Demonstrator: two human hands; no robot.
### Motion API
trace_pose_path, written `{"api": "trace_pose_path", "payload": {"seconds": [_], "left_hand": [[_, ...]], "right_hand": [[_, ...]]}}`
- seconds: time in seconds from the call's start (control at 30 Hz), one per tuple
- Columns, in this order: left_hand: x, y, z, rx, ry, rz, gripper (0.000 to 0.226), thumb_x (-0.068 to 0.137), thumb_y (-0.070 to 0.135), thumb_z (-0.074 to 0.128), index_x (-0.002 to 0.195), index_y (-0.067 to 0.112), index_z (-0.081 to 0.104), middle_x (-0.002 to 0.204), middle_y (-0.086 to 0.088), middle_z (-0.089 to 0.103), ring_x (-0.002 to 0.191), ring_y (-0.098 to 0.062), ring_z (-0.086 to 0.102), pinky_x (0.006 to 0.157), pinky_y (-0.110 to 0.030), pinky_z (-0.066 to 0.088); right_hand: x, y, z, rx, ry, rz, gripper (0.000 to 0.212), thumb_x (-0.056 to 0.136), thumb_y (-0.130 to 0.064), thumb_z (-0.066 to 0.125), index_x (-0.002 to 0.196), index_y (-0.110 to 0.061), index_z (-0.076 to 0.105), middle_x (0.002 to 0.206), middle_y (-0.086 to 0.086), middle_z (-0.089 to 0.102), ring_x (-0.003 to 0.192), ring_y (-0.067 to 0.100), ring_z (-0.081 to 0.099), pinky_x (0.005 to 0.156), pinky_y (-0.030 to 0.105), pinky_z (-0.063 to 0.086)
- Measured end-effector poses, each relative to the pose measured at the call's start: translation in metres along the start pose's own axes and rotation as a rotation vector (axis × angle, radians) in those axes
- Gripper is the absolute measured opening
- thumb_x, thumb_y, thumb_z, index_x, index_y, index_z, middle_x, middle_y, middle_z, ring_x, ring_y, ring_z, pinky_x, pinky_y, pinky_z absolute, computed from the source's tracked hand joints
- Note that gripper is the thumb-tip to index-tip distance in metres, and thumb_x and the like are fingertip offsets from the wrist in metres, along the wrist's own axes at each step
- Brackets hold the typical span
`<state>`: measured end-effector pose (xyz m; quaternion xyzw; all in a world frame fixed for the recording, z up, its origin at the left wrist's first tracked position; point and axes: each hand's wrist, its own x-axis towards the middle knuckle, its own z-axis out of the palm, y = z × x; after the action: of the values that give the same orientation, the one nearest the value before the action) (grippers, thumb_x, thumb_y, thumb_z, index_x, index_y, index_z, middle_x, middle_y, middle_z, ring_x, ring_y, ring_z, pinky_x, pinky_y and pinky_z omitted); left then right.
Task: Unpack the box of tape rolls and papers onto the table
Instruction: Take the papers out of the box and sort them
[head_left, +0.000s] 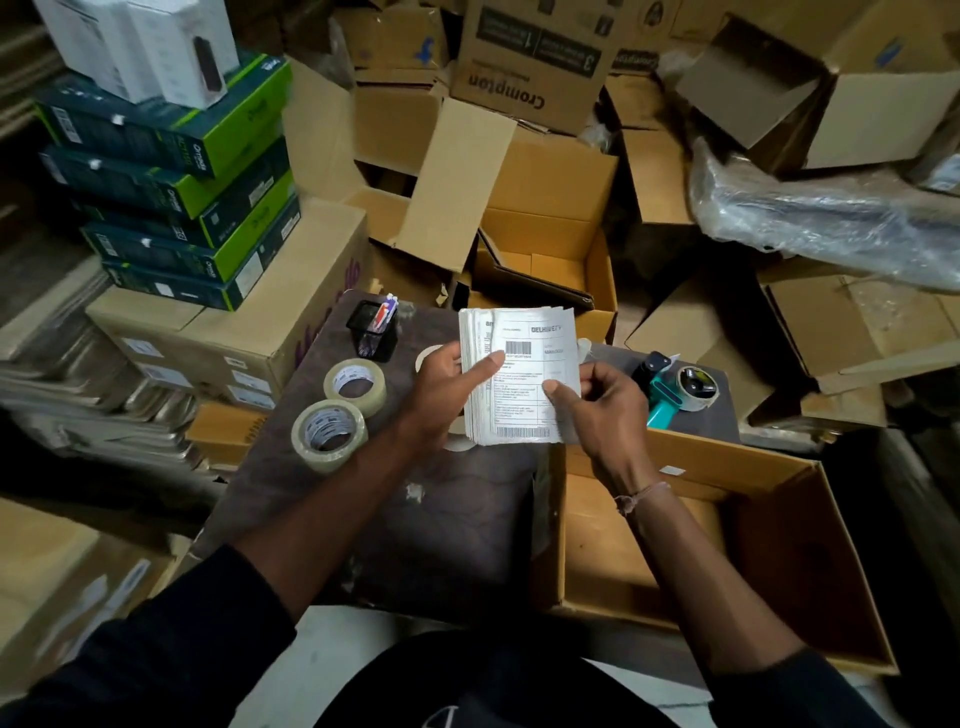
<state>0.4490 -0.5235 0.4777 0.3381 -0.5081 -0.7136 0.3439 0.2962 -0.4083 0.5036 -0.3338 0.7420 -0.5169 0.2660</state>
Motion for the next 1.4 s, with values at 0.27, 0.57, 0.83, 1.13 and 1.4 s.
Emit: {"api": "trace_pose_path", "payload": {"seconds": [0.27,0.57,0.83,1.13,1.4], "left_hand": [[0.0,-0.002,-0.014,0.042,0.02,-0.017,0.029,0.091,0.001,0.069,0.119,0.008,0.065,0.119,-0.013,0.073,0.108,-0.027,0.072,0.091,-0.042,0.059],[0.001,-0.009,-0.026,0.085,0.114,-0.019,0.033,0.091,0.012,0.074,0.122,0.009,0.064,0.113,-0.005,0.075,0.103,-0.024,0.073,0.083,-0.039,0.061],[0.004,-0.006,-0.019,0.073,0.19,-0.084,0.038,0.079,0.013,0.084,0.113,0.01,0.067,0.106,-0.007,0.076,0.098,-0.025,0.074,0.079,-0.041,0.062],[0.008,-0.005,-0.026,-0.183,-0.001,-0.185,0.036,0.104,0.009,0.048,0.136,-0.005,0.054,0.134,-0.026,0.062,0.125,-0.042,0.059,0.107,-0.057,0.046],[-0.001,0.005,-0.026,-0.066,-0.016,-0.088,0.037,0.099,0.0,0.055,0.136,-0.007,0.052,0.129,-0.022,0.065,0.113,-0.032,0.067,0.089,-0.038,0.06]], "right_hand": [[0.001,0.002,0.002,0.085,-0.003,0.057,0.021,0.094,-0.012,0.068,0.115,-0.014,0.066,0.115,-0.003,0.073,0.1,0.011,0.072,0.075,0.027,0.062],[0.004,-0.004,-0.003,0.061,0.13,0.038,0.022,0.099,-0.016,0.061,0.119,-0.02,0.056,0.113,-0.01,0.065,0.096,0.004,0.066,0.069,0.018,0.055],[0.002,-0.009,0.004,0.226,-0.134,0.192,0.032,0.088,-0.005,0.074,0.118,-0.008,0.064,0.108,0.006,0.074,0.09,0.016,0.076,0.065,0.026,0.061],[0.004,-0.009,0.01,0.208,0.018,0.208,0.038,0.094,-0.005,0.064,0.131,-0.014,0.059,0.117,-0.003,0.07,0.094,0.01,0.069,0.067,0.025,0.057],[0.004,-0.012,0.009,0.046,-0.051,0.152,0.026,0.1,-0.011,0.056,0.12,-0.015,0.039,0.1,-0.014,0.056,0.088,0.008,0.062,0.061,0.02,0.053]]}}
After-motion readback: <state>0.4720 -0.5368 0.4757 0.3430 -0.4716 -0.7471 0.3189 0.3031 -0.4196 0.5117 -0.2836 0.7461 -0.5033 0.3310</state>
